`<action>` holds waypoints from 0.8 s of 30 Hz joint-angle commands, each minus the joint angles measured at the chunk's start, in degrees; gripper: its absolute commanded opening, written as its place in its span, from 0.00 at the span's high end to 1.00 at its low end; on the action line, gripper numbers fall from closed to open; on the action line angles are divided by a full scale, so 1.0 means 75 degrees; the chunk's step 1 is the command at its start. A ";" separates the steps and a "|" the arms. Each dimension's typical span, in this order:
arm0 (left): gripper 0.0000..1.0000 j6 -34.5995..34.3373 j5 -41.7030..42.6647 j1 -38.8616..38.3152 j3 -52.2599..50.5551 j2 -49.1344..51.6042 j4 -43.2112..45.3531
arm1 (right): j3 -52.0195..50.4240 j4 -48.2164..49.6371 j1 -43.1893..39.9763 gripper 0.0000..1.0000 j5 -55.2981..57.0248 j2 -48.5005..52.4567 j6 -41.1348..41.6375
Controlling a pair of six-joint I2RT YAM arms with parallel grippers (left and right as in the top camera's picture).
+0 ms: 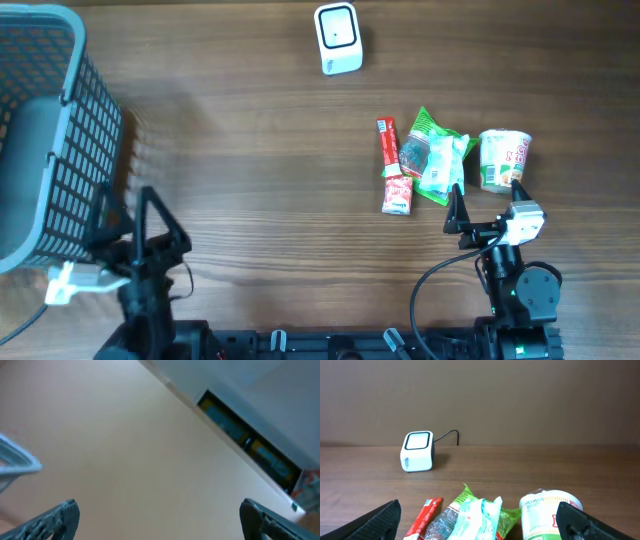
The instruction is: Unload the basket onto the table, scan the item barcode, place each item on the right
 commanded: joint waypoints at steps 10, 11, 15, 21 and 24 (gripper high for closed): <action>0.00 0.2276 0.1276 -0.0035 -0.1714 -0.0044 -0.2582 | -0.0012 0.0023 -0.0035 0.00 -0.0149 -0.0047 -0.0099; 0.00 0.2553 0.1300 -0.0035 -0.1714 -0.0044 -0.2783 | -0.0012 0.0023 -0.0035 0.00 -0.0149 -0.0047 -0.0099; 0.00 0.3424 0.1510 -0.0035 -0.1714 -0.0044 -0.3042 | -0.0012 0.0023 -0.0035 0.00 -0.0152 -0.0047 -0.0099; 0.00 0.4234 0.1973 -0.0035 -0.1714 -0.0044 -0.2984 | -0.0012 0.0023 -0.0035 0.00 -0.0149 -0.0047 -0.0096; 0.00 0.4234 0.1973 -0.0035 -0.1714 -0.0041 -0.2984 | -0.0012 0.0023 -0.0035 0.00 -0.0152 -0.0047 -0.0096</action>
